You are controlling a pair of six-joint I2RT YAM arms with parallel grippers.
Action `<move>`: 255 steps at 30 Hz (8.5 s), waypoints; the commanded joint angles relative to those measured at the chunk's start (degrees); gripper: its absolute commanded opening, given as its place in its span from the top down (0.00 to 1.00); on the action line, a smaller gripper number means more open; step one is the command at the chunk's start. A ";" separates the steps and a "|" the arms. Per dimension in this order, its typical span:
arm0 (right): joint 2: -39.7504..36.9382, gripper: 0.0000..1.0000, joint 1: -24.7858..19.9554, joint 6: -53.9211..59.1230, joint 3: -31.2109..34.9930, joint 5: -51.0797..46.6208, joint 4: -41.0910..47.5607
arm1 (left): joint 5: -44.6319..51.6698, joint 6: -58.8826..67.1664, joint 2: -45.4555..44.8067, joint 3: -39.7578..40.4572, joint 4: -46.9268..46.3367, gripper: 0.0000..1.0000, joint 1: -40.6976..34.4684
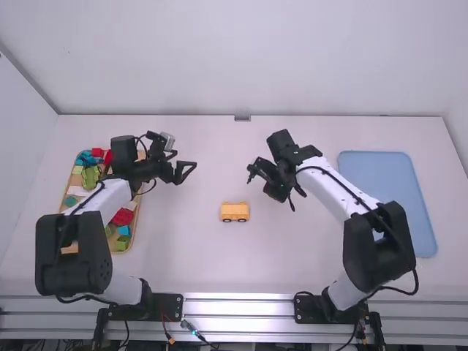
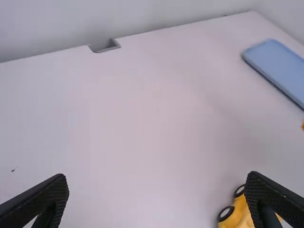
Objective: Assemble lego blocks to make yellow taxi
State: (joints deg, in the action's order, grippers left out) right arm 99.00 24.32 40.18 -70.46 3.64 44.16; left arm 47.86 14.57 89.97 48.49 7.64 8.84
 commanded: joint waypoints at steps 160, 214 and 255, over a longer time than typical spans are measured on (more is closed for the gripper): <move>22.08 0.76 -22.99 54.29 8.63 61.86 -9.53 | 14.47 38.58 21.40 -10.64 20.26 0.01 -20.46; 1.77 1.00 -6.95 13.64 29.00 53.62 -54.53 | 14.23 44.09 25.24 -9.99 19.37 0.09 -20.63; 9.46 1.00 -3.69 9.31 29.68 56.54 -66.23 | 17.22 43.98 31.15 -6.88 21.57 0.49 -20.63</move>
State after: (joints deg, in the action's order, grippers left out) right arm 107.90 20.25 49.63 -41.01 59.22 -22.09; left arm 64.38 58.11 120.64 42.06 29.28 -11.90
